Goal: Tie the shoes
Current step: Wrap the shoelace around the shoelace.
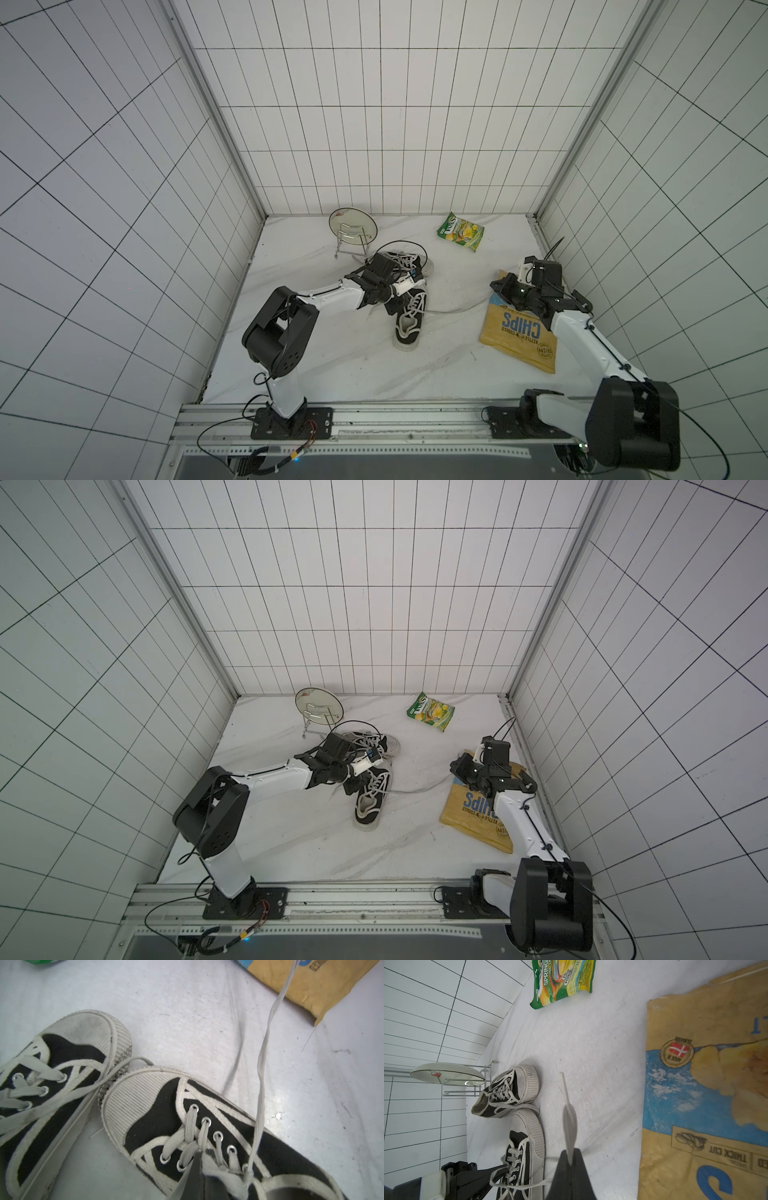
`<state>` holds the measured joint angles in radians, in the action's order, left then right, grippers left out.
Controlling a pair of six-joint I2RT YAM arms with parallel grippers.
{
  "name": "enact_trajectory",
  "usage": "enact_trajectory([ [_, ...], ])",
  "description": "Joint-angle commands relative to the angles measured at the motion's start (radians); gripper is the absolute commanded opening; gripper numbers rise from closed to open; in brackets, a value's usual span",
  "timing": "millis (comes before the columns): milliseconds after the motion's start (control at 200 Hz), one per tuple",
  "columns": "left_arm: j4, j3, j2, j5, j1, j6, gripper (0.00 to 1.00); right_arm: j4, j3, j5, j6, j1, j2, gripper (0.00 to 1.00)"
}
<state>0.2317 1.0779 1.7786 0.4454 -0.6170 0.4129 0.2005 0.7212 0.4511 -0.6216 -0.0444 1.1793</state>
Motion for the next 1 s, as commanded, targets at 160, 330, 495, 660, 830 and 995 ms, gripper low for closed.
enact_trajectory([
  [160,-0.089,-0.109,-0.132,0.080,0.040,-0.251,0.00,0.000,0.222,0.063,-0.031,-0.110,0.078,0.00],
  [330,-0.067,-0.147,-0.183,0.127,0.081,-0.339,0.00,-0.155,0.384,0.138,-0.156,-0.271,0.236,0.00],
  [495,-0.069,-0.202,-0.225,0.170,0.109,-0.373,0.00,-0.393,0.429,0.202,-0.318,-0.406,0.404,0.00],
  [660,-0.095,-0.250,-0.245,0.235,0.115,-0.399,0.00,-0.454,0.475,0.264,-0.346,-0.515,0.612,0.00],
  [830,-0.105,-0.264,-0.254,0.244,0.115,-0.405,0.00,-0.383,0.553,0.354,-0.313,-0.555,0.781,0.00],
  [995,-0.103,-0.237,-0.216,0.264,0.116,-0.413,0.00,-0.225,0.609,0.360,-0.184,-0.541,0.783,0.36],
])
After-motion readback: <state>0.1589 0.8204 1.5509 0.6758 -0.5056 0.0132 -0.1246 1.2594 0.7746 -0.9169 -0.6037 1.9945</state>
